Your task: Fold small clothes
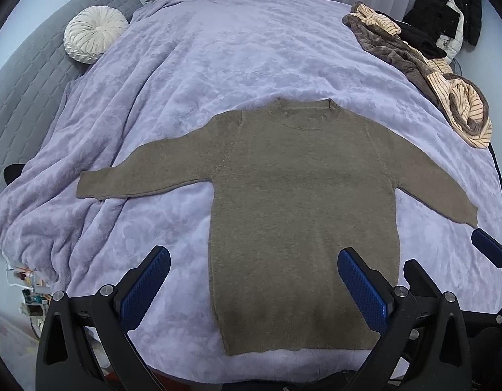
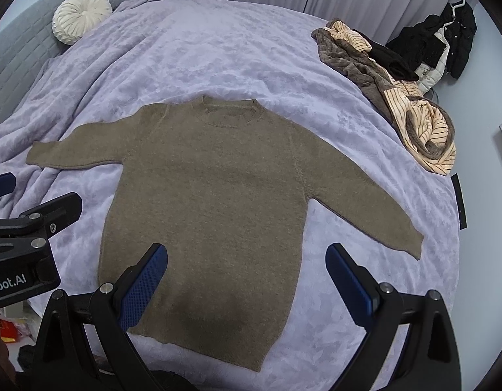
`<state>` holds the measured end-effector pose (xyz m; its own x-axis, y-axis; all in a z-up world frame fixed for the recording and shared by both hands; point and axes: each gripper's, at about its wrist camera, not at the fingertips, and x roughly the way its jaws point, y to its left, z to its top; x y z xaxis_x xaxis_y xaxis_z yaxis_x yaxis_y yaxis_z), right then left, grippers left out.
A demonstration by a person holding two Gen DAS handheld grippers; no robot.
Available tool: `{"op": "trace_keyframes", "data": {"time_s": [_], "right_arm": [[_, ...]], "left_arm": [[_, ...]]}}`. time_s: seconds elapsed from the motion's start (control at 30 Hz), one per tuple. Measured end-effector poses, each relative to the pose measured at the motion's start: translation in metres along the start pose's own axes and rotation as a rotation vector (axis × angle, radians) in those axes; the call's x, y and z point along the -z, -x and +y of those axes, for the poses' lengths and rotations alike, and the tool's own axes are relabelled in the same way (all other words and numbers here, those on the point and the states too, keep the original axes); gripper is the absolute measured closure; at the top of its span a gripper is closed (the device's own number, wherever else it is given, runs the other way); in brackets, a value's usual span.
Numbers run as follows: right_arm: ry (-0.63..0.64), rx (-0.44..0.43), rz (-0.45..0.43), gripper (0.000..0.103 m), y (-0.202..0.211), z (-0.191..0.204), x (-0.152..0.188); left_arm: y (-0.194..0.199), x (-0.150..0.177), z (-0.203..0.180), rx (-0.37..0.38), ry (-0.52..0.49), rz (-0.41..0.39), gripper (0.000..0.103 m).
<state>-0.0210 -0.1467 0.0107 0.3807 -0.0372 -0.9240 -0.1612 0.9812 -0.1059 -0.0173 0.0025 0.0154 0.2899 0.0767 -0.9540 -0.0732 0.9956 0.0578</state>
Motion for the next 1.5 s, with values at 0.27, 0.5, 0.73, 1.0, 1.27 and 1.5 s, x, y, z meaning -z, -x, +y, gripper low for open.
{"op": "trace_keyframes", "data": {"time_s": [0.27, 0.5, 0.73, 1.0, 1.27, 1.5], "right_arm": [[-0.084, -0.113, 0.038, 0.005, -0.011, -0.025, -0.002], [-0.121, -0.109, 0.057, 0.005, -0.024, -0.044, -0.003], [-0.156, -0.118, 0.070, 0.005, -0.039, -0.068, -0.009], [-0.188, -0.109, 0.081, 0.005, -0.060, -0.096, -0.020], [-0.232, -0.062, 0.080, 0.005, -0.090, -0.131, -0.031], [-0.342, -0.006, 0.086, 0.005, -0.122, -0.186, -0.029]], "left_arm": [[-0.002, -0.001, -0.009, -0.017, 0.006, 0.013, 0.000], [-0.007, -0.009, -0.023, -0.045, 0.008, 0.035, 0.000], [-0.015, -0.018, -0.041, -0.062, -0.004, 0.049, 0.000], [-0.034, -0.037, -0.065, -0.065, -0.027, 0.054, 0.000], [-0.060, -0.060, -0.104, -0.059, -0.079, 0.016, 0.000], [-0.083, -0.076, -0.158, -0.062, -0.193, -0.090, 0.000]]}}
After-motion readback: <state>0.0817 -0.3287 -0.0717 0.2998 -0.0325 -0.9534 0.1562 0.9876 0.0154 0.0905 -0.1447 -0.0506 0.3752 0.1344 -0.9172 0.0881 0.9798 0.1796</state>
